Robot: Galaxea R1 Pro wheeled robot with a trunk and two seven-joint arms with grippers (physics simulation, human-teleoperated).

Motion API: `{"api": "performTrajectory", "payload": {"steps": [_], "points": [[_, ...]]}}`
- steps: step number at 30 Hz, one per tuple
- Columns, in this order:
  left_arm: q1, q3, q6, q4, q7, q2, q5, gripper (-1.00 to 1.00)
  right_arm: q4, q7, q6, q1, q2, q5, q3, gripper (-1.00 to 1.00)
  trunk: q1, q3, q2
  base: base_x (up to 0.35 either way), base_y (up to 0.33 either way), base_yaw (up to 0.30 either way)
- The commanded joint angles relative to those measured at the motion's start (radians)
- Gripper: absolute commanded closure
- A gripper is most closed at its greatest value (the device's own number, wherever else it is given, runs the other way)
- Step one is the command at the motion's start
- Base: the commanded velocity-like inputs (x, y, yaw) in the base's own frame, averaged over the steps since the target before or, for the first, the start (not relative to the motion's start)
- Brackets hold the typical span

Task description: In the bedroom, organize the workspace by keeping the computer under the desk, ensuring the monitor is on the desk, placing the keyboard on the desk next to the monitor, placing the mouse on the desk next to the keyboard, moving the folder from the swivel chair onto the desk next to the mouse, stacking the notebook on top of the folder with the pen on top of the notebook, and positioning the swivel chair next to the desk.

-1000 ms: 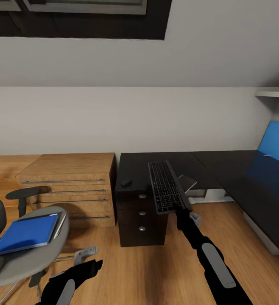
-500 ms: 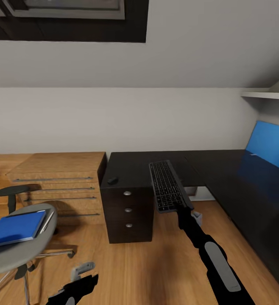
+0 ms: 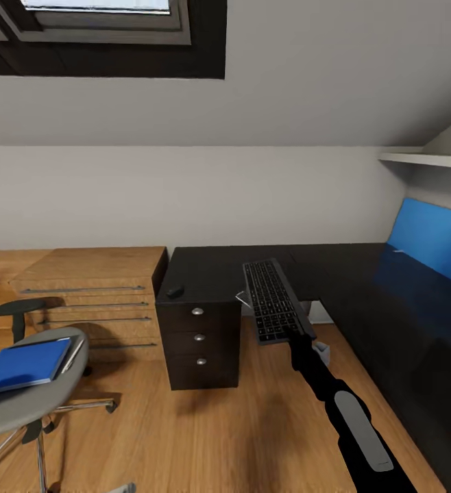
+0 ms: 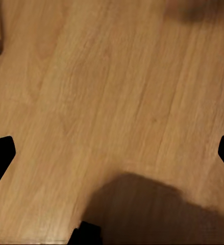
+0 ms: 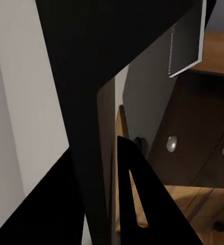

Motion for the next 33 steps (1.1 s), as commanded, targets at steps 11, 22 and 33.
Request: {"api": "performTrajectory", "payload": {"steps": [11,22,33], "points": [[0.000,-0.003,0.001,-0.001,0.011,0.004,0.007,-1.00,0.002,0.001,0.004,0.000,-0.008,-0.025,-0.002,1.00,-0.043,0.034,0.077,-0.289,-0.131,0.000],[0.000,-0.003,0.001,0.001,0.011,0.005,0.009,-1.00,0.001,0.001,0.005,0.000,-0.008,-0.028,-0.002,1.00,-0.085,0.068,0.154,-0.334,-0.012,0.000],[0.000,-0.004,0.001,0.002,0.011,0.002,0.009,-1.00,0.001,0.001,0.008,0.000,-0.010,-0.030,-0.002,1.00,-0.127,0.102,0.231,-0.338,-0.026,0.000]]}}
